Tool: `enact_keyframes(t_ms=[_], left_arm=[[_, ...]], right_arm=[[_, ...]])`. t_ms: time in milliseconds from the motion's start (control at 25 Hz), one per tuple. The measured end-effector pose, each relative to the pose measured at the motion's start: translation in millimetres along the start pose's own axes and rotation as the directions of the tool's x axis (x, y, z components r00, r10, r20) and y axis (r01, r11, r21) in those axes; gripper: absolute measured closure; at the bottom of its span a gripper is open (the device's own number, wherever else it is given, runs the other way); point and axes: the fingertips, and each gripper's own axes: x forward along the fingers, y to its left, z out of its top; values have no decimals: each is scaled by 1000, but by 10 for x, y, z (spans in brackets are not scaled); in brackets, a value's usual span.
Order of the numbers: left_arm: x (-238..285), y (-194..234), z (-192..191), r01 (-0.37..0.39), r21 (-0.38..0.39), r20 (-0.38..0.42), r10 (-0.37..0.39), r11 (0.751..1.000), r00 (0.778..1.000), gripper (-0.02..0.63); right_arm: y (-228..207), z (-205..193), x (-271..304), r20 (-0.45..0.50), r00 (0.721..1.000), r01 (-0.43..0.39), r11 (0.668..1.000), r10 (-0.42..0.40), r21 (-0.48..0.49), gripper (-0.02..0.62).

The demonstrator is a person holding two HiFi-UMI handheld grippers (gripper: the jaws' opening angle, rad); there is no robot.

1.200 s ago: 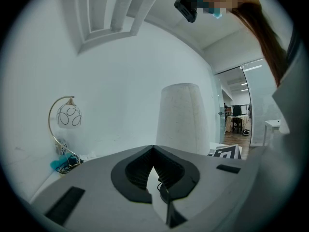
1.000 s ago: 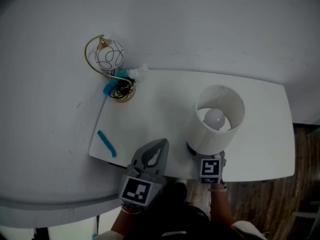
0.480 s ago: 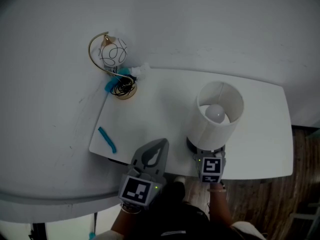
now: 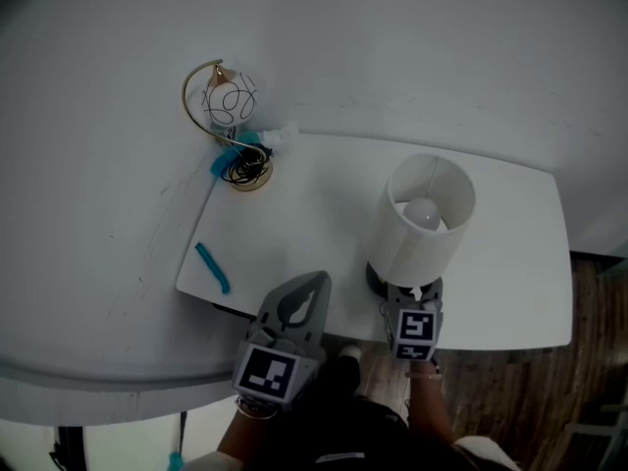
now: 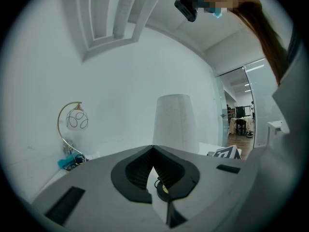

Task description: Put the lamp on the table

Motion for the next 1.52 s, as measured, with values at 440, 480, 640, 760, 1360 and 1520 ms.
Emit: enact_keyframes(t_ms=[440,480,640,760,1360,1520], left_arm=[[-128,-146,18,-4,-3,11,4,1000,1000,606],[-138,-157,19,-5,-5,13,5,1000,1000,606],[-178,-226,34,-3,-11,20,3,1000,1000,606],[-206,-288,61,3,-12,27,-3,1000,1000,606],[-305,-624,187,37,-16,67,-36,999,997,606],[-352,-693,219,44,-17,81,-42,999,996,606]], right_arm=[[15,-55,-198,-20,1000,-19,1000,19,6,425],[17,-55,-215,-21,1000,-20,1000,20,5,428],[11,-39,-297,-20,1000,-17,1000,17,-1,451],[0,-27,-363,-21,1000,-18,1000,18,-1,462],[-61,41,-809,-5,1000,4,999,-5,-46,561],[-67,106,-907,13,1000,8,998,-8,-59,561]])
